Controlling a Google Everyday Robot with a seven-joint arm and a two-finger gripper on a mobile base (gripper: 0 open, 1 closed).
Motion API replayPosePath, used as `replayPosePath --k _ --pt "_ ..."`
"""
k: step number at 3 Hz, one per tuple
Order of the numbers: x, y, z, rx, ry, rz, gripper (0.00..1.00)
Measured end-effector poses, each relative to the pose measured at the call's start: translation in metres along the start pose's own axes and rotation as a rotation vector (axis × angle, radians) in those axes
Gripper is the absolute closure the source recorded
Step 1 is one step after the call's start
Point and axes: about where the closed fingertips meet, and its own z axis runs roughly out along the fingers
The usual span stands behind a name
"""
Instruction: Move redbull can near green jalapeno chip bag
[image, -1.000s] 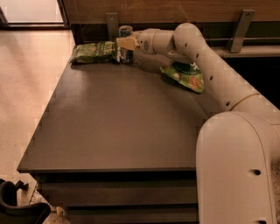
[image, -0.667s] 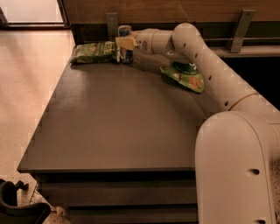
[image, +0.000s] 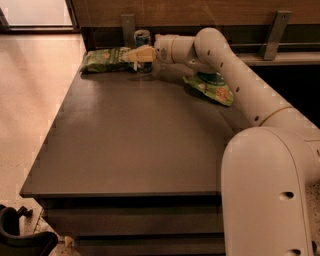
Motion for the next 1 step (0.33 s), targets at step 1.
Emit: replayPosePath --k 1 --pt "0.0000 0.0001 0.0001 0.000 0.000 0.000 0.00"
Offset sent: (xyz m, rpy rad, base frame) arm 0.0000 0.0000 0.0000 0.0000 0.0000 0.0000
